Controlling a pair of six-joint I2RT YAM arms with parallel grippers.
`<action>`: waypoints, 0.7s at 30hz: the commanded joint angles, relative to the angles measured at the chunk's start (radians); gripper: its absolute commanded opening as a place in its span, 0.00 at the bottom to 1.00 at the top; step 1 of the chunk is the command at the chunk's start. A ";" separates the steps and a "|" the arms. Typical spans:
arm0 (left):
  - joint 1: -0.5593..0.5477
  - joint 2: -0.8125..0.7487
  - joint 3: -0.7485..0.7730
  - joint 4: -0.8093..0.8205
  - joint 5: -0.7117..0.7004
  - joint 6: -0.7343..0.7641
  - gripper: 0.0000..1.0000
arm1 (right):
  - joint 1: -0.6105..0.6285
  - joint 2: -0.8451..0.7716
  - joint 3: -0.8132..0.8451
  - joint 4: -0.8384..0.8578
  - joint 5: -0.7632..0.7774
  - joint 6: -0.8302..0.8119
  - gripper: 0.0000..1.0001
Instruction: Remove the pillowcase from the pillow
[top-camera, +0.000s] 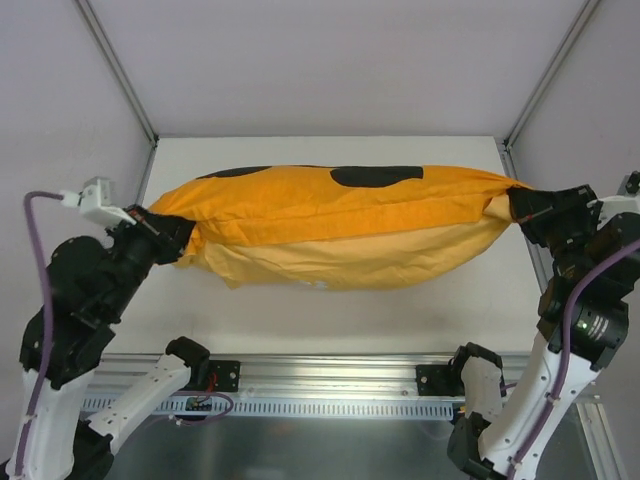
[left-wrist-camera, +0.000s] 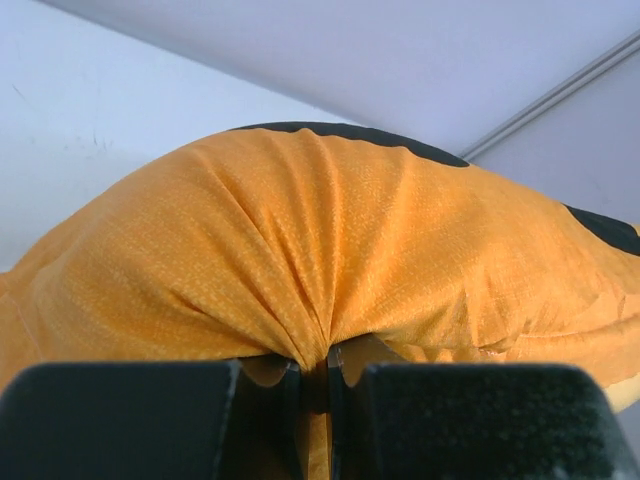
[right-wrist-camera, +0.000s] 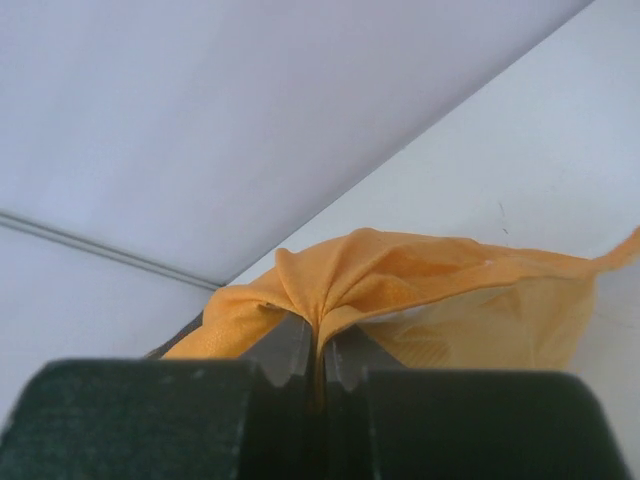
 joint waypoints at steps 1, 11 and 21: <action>0.016 -0.099 0.114 0.048 -0.185 0.071 0.00 | -0.011 -0.043 0.094 -0.012 0.017 -0.017 0.01; 0.016 -0.152 0.260 -0.149 -0.153 0.005 0.00 | 0.006 -0.115 0.214 -0.219 0.072 -0.138 0.01; 0.015 0.202 0.307 -0.288 -0.156 0.028 0.00 | 0.007 -0.008 0.016 -0.077 0.076 -0.083 0.01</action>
